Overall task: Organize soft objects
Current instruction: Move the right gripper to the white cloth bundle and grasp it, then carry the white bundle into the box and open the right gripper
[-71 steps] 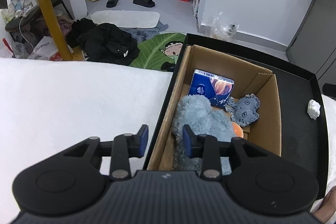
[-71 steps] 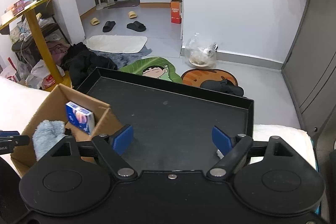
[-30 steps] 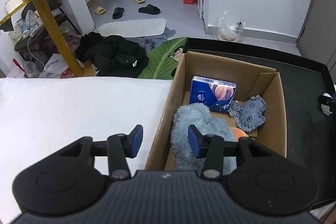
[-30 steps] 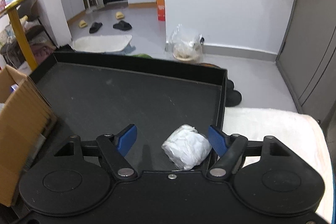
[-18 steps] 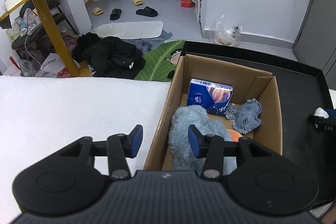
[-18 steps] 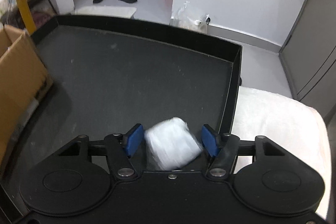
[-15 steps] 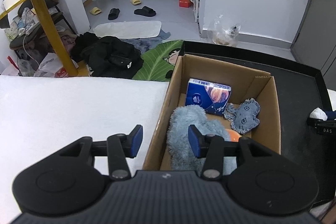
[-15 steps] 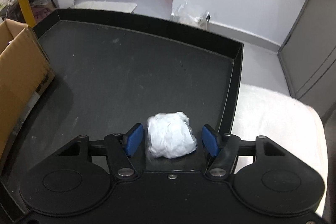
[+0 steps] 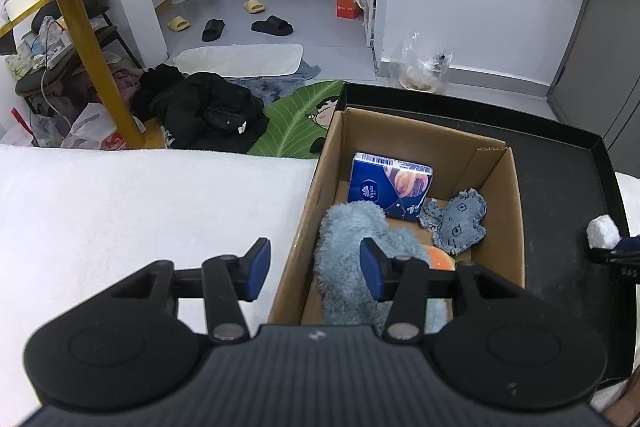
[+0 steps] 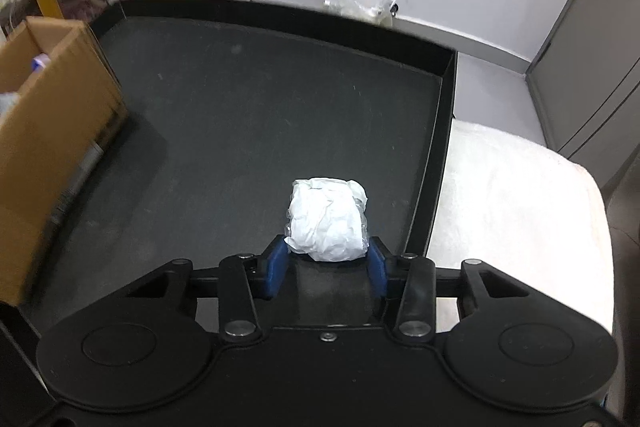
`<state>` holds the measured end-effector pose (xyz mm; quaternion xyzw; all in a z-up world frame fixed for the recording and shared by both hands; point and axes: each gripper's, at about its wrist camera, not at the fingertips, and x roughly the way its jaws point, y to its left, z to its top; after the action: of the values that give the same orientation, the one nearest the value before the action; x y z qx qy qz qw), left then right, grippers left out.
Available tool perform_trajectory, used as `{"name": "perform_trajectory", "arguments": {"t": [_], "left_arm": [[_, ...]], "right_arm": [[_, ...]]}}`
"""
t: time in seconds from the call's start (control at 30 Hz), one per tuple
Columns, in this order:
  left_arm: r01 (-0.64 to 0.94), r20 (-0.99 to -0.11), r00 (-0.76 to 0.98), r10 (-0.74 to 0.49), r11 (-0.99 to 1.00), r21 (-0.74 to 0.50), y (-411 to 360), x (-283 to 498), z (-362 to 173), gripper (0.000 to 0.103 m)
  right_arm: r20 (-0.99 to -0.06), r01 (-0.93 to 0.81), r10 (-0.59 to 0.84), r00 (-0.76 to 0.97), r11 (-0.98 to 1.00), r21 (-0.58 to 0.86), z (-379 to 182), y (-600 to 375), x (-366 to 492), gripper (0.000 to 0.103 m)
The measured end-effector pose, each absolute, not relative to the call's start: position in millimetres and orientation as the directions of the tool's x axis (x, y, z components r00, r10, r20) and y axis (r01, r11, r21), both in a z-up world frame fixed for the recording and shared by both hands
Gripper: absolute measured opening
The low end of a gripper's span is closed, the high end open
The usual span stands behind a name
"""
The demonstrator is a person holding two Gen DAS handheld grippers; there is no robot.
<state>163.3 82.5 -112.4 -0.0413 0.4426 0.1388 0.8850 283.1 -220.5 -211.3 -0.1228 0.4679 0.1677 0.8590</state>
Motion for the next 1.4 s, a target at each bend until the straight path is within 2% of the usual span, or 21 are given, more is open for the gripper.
{"name": "perform_trajectory", "arguments": {"t": [0.47, 0.63, 0.8, 1.0, 1.4], "left_arm": [[-0.293, -0.814, 0.547, 0.193, 0.956, 0.03, 90.0, 163.4, -114.2, 0.048], [-0.296, -0.815, 0.55, 0.184, 0.955, 0.016, 92.6, 161.0, -114.6, 0.048], [-0.3, -0.82, 0.544, 0.179, 0.954, 0.009, 94.3, 161.4, -116.5, 0.048], [-0.304, -0.82, 0.549, 0.164, 0.953, -0.013, 98.7, 159.2, -116.3, 0.049], [-0.317, -0.833, 0.541, 0.115, 0.945, -0.076, 114.5, 159.9, -122.9, 0.049]], "right_arm": [[-0.759, -0.395, 0.272, 0.591, 0.918, 0.021, -151.0, -208.1, 256.4, 0.039], [-0.731, -0.405, 0.278, 0.623, 0.914, 0.003, -138.5, -197.9, 253.4, 0.038], [-0.673, -0.461, 0.418, 0.61, 0.878, 0.127, -118.6, -192.5, 246.0, 0.039], [-0.618, -0.53, 0.499, 0.608, 0.834, 0.152, -97.1, -166.6, 239.1, 0.04], [-0.619, -0.597, 0.525, 0.583, 0.794, 0.111, -89.4, -106.5, 232.5, 0.041]]}}
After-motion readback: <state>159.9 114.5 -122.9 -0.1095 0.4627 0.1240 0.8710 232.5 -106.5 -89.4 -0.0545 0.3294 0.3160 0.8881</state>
